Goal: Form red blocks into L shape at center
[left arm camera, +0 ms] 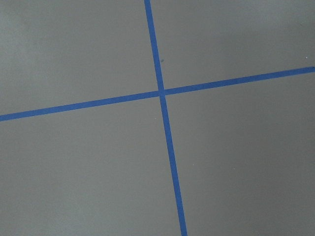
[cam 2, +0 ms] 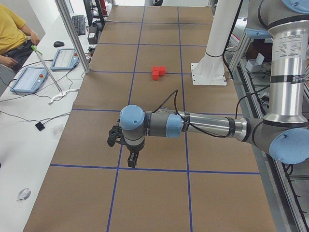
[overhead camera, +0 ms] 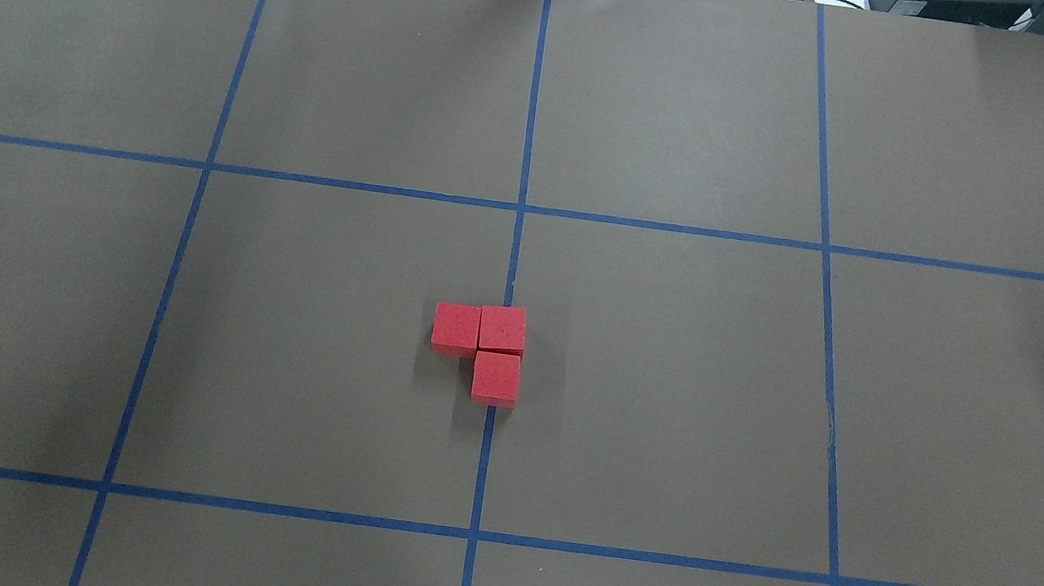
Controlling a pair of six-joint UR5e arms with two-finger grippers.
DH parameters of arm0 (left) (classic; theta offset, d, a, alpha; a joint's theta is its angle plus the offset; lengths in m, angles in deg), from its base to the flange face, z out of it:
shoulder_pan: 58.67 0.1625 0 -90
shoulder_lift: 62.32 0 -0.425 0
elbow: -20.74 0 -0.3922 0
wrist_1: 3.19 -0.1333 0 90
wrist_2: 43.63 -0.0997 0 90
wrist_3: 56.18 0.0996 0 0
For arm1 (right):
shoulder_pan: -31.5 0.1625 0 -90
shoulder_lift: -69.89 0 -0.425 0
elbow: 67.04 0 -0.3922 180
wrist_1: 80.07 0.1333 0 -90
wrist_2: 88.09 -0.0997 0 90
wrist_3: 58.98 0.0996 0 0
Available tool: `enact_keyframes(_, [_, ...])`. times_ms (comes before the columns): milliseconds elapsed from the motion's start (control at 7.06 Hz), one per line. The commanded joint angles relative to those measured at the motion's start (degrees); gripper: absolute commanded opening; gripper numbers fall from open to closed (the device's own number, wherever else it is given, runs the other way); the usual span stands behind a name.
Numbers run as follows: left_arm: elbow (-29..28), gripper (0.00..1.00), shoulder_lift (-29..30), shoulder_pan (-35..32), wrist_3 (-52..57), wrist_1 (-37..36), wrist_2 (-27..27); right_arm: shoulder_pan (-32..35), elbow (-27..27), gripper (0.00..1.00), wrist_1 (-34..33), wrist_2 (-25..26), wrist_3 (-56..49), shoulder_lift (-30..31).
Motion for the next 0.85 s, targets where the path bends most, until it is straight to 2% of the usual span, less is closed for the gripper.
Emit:
enact_keyframes(0, [0.1, 1.0, 0.0, 0.0, -0.1, 0.1, 0.0, 0.5, 0.0, 1.0, 0.0, 0.1, 0.1, 0.1])
enact_keyframes(709, [-0.1, 1.0, 0.1, 0.0, -0.2, 0.1, 0.0, 0.7, 0.0, 1.0, 0.0, -0.1, 0.6, -0.2])
